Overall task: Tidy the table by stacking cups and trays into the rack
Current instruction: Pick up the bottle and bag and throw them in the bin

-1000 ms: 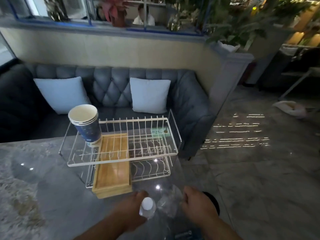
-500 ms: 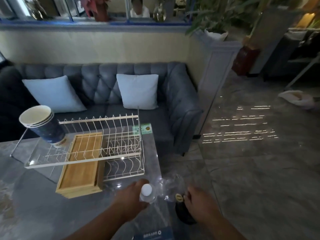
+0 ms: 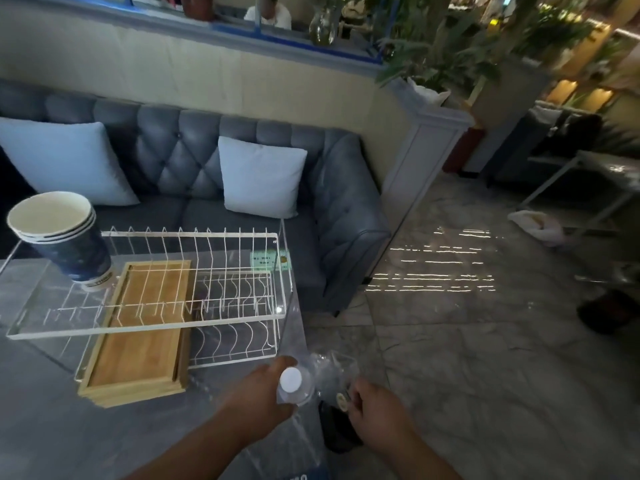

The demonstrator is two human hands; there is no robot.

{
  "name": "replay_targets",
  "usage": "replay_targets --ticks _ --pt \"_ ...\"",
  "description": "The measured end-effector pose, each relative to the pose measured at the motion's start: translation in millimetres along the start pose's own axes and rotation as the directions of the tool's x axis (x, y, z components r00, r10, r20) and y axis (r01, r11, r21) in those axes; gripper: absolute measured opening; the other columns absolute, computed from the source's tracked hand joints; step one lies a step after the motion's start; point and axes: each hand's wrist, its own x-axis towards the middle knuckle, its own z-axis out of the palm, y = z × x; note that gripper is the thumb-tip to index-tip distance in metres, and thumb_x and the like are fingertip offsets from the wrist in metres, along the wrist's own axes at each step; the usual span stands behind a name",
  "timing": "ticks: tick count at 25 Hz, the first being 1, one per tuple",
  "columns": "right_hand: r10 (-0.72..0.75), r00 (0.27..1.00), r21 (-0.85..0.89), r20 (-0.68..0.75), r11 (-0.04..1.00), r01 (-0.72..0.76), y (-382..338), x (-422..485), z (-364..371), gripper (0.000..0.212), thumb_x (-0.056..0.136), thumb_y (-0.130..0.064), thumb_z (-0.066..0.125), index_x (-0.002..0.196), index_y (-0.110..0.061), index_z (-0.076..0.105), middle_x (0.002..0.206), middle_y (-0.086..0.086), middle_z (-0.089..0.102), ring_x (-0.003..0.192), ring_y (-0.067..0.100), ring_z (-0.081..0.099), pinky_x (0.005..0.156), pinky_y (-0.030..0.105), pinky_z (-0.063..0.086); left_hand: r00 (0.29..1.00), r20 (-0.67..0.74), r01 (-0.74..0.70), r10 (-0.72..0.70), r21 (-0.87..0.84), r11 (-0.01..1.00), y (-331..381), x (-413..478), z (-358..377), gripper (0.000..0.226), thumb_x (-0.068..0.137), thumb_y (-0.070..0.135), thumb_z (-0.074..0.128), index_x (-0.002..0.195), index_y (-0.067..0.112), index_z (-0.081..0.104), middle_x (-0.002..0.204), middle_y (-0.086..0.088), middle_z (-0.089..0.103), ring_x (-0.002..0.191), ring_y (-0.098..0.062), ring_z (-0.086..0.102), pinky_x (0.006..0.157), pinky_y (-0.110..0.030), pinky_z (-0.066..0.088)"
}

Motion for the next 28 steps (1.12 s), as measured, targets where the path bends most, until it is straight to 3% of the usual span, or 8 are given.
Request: replay_targets --ticks 3,7,10,13,17,20,24,28 --pt "0.03 0.999 -0.015 -0.019 0.999 -0.03 -9.4 -6.1 6.3 0.021 0.084 -0.046 0.048 0.084 -0.026 0.047 0.083 -0.002 0.062 0.071 0.016 0.055 0.063 0.031 0.04 0.999 0.022 -0.024 0.025 -0.065 0.998 -7.2 3.0 6.1 0.07 0.065 0.054 0.073 0.124 0.048 0.037 0.111 0.011 0.068 0.098 -0.014 0.067 0.079 -0.029 0.052" --pt "0.055 0.999 -0.002 -0.002 0.999 -0.055 -7.2 -22.7 22.0 0.019 0.088 -0.046 0.048 0.083 -0.029 0.043 0.086 0.002 0.065 0.077 0.023 0.063 0.062 0.029 0.037 0.996 0.071 -0.049 0.054 -0.074 0.996 -5.8 0.8 23.7 0.074 0.068 0.05 0.079 0.131 0.048 0.039 0.124 0.009 0.063 0.105 -0.015 0.064 0.084 -0.028 0.049" --pt "0.095 0.995 0.018 0.02 0.995 -0.095 6.0 -30.2 25.4 0.02 0.09 -0.046 0.048 0.083 -0.029 0.04 0.079 -0.006 0.054 0.069 0.017 0.05 0.065 0.034 0.044 0.99 0.124 -0.059 0.066 -0.062 0.996 3.8 1.5 36.6 0.075 0.069 0.05 0.08 0.131 0.051 0.037 0.127 0.012 0.06 0.109 -0.015 0.062 0.086 -0.029 0.049" --pt "0.129 0.992 0.052 0.0 0.99 -0.129 27.3 -33.1 27.6 0.021 0.091 -0.046 0.052 0.083 -0.03 0.04 0.078 -0.005 0.057 0.068 0.015 0.047 0.066 0.035 0.046 0.981 0.171 -0.085 0.093 -0.05 0.995 14.4 8.8 49.3 0.077 0.071 0.047 0.081 0.135 0.05 0.036 0.131 0.01 0.058 0.111 -0.015 0.061 0.09 -0.029 0.049" --pt "0.195 0.981 0.102 -0.007 0.976 -0.193 74.5 -27.3 29.6 0.023 0.09 -0.047 0.053 0.082 -0.029 0.04 0.085 0.0 0.066 0.07 0.019 0.053 0.068 0.037 0.049 0.976 0.204 -0.084 0.075 0.036 0.996 36.3 29.8 69.9 0.078 0.072 0.055 0.076 0.137 0.049 0.034 0.133 0.01 0.055 0.114 -0.016 0.061 0.093 -0.032 0.051" --pt "0.222 0.975 0.171 0.018 0.96 -0.222 120.8 -14.6 36.2 0.032 0.092 -0.051 0.054 0.076 -0.029 0.038 0.075 0.0 0.061 0.069 0.022 0.058 0.064 0.04 0.048 0.968 0.245 -0.083 0.06 0.085 0.993 56.8 54.8 94.7 0.076 0.071 0.055 0.073 0.137 0.045 0.037 0.134 0.009 0.056 0.114 -0.018 0.062 0.093 -0.037 0.053" --pt "0.302 0.951 0.274 0.058 0.912 -0.306 183.5 -0.2 56.4 0.035 0.083 -0.056 0.052 0.068 -0.032 0.033 0.062 -0.002 0.05 0.055 0.009 0.047 0.052 0.032 0.035 0.959 0.282 -0.064 0.023 0.135 0.989 83.7 92.4 139.0 0.072 0.071 0.05 0.077 0.134 0.035 0.045 0.129 0.002 0.061 0.106 -0.024 0.067 0.086 -0.033 0.054" --pt "0.38 0.915 0.288 0.137 0.868 -0.404 242.8 8.9 93.6 0.029 0.079 -0.049 0.053 0.067 -0.033 0.033 0.06 -0.004 0.048 0.053 0.003 0.044 0.046 0.025 0.03 0.944 0.326 -0.007 -0.056 0.19 0.982 96.1 133.7 190.3 0.072 0.065 0.058 0.079 0.125 0.041 0.044 0.126 0.005 0.063 0.107 -0.025 0.068 0.085 -0.034 0.054"
